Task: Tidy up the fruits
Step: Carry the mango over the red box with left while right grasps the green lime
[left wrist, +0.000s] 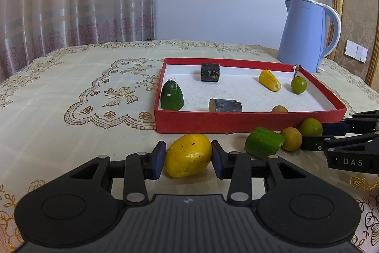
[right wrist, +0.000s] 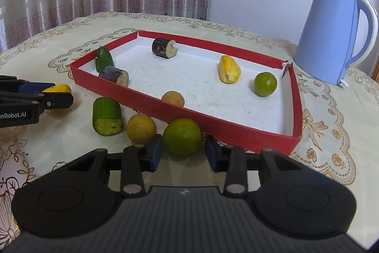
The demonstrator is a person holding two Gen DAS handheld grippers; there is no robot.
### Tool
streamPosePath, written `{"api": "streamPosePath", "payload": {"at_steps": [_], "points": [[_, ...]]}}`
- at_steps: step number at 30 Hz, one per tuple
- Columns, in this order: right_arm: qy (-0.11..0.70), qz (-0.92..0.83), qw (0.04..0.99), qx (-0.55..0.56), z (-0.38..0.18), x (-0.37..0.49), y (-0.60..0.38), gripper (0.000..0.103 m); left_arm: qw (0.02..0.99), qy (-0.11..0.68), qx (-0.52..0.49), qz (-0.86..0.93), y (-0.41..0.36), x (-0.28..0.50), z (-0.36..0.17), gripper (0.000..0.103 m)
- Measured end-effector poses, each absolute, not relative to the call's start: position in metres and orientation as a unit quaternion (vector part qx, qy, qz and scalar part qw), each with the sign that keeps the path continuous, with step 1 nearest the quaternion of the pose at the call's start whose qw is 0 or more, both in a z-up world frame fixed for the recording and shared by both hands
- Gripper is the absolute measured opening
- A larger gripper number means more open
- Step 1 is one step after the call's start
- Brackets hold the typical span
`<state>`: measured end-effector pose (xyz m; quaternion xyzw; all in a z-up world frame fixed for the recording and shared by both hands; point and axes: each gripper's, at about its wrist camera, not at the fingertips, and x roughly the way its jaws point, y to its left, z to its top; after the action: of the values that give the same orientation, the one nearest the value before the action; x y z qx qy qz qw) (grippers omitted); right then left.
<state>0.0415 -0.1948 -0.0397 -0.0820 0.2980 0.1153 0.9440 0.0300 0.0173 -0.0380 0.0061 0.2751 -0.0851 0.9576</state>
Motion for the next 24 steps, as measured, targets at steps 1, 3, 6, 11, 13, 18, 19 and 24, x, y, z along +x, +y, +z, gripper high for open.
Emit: {"api": "streamPosePath", "payload": {"at_steps": [1, 3, 6, 11, 13, 18, 19, 24], "points": [[0.294, 0.110, 0.946, -0.084, -0.039, 0.039, -0.194, 0.034, 0.958, 0.275, 0.006, -0.085, 0.018, 0.030, -0.038, 0.039], [0.286, 0.098, 0.950, -0.082, -0.036, 0.035, -0.195, 0.034, 0.958, 0.274, 0.005, -0.084, 0.018, 0.030, -0.038, 0.039], [0.281, 0.095, 0.953, -0.071, -0.033, 0.029, -0.200, 0.034, 0.958, 0.273, 0.006, -0.084, 0.017, 0.030, -0.038, 0.039], [0.279, 0.088, 0.954, -0.061, -0.032, 0.025, -0.207, 0.034, 0.959, 0.270, 0.007, -0.084, 0.017, 0.029, -0.037, 0.039], [0.277, 0.089, 0.955, -0.059, -0.031, 0.023, -0.208, 0.034, 0.962, 0.262, 0.009, -0.079, 0.017, 0.027, -0.035, 0.039], [0.272, 0.095, 0.956, -0.052, -0.030, 0.020, -0.210, 0.034, 0.962, 0.259, 0.018, -0.082, 0.013, 0.025, -0.031, 0.039], [0.272, 0.096, 0.956, -0.049, -0.030, 0.019, -0.211, 0.034, 0.962, 0.258, 0.018, -0.084, 0.013, 0.024, -0.029, 0.039], [0.270, 0.098, 0.957, -0.041, -0.030, 0.019, -0.214, 0.034, 0.968, 0.232, 0.028, -0.095, 0.006, 0.021, -0.009, 0.039]]}}
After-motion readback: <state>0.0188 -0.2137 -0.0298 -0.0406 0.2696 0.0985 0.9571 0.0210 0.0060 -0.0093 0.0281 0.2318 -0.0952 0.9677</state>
